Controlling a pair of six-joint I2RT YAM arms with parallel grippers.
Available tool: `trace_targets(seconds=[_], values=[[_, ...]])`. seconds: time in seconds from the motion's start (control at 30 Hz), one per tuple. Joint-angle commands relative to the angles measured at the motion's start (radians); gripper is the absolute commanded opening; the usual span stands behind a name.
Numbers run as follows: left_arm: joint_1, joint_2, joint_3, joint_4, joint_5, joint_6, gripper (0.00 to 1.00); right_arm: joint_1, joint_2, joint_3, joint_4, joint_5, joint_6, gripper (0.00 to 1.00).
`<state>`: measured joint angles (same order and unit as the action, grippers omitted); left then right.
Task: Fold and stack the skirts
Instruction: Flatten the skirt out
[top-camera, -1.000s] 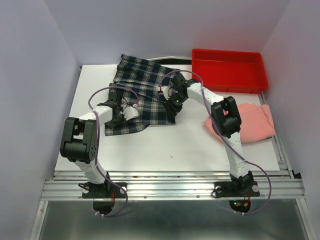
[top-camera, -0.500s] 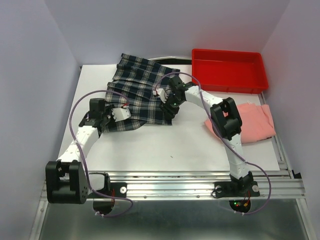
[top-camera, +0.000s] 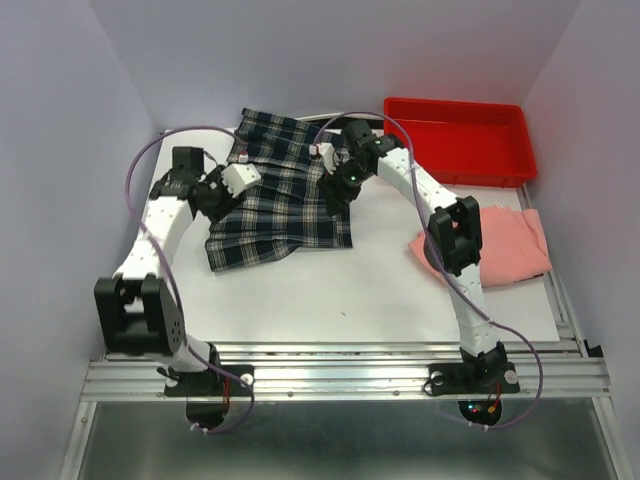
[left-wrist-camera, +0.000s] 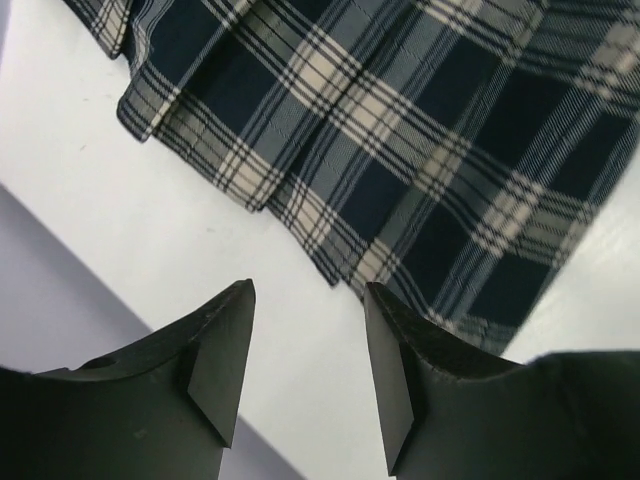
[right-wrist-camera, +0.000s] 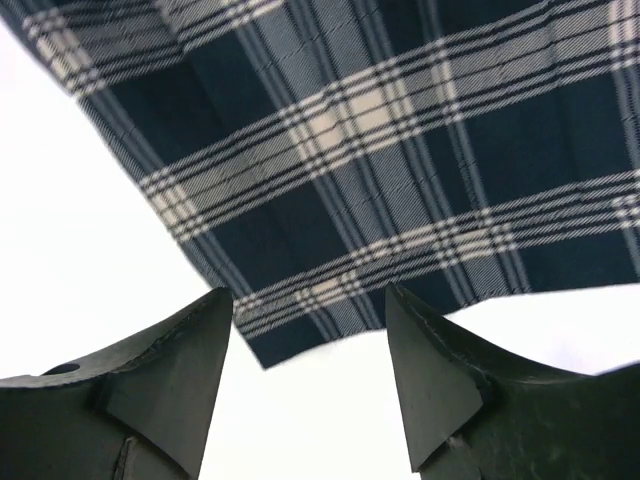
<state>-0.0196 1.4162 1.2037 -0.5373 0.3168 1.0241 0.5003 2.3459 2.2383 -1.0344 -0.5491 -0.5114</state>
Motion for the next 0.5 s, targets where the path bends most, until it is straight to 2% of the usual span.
trace_targets(seconds=[0.0,0.03,0.13,0.23,0.33,0.37,0.4,0.47], values=[[-0.017,0.217,0.169,0.046,0.009,-0.254,0.58,0.003,0.116,0.069,0.134,0.009,0.134,0.67],[-0.02,0.315,0.213,0.056,-0.001,-0.281,0.57,0.003,0.14,0.078,0.151,0.026,0.142,0.67],[-0.02,0.473,0.374,0.042,0.01,-0.357,0.52,0.003,0.194,0.063,0.204,0.075,0.134,0.65],[-0.028,0.578,0.453,-0.018,0.011,-0.334,0.43,0.003,0.199,-0.021,0.218,0.054,0.084,0.65],[-0.034,0.596,0.387,-0.047,-0.005,-0.235,0.39,0.003,0.193,-0.104,0.195,0.046,0.033,0.65],[-0.036,0.592,0.363,-0.088,-0.011,-0.208,0.37,0.003,0.193,-0.12,0.159,0.043,-0.025,0.65],[-0.037,0.58,0.303,-0.114,-0.01,-0.181,0.3,0.003,0.193,-0.137,0.128,0.038,-0.068,0.65],[-0.037,0.546,0.225,-0.18,-0.002,-0.106,0.26,0.024,0.181,-0.161,0.013,0.02,-0.168,0.65]])
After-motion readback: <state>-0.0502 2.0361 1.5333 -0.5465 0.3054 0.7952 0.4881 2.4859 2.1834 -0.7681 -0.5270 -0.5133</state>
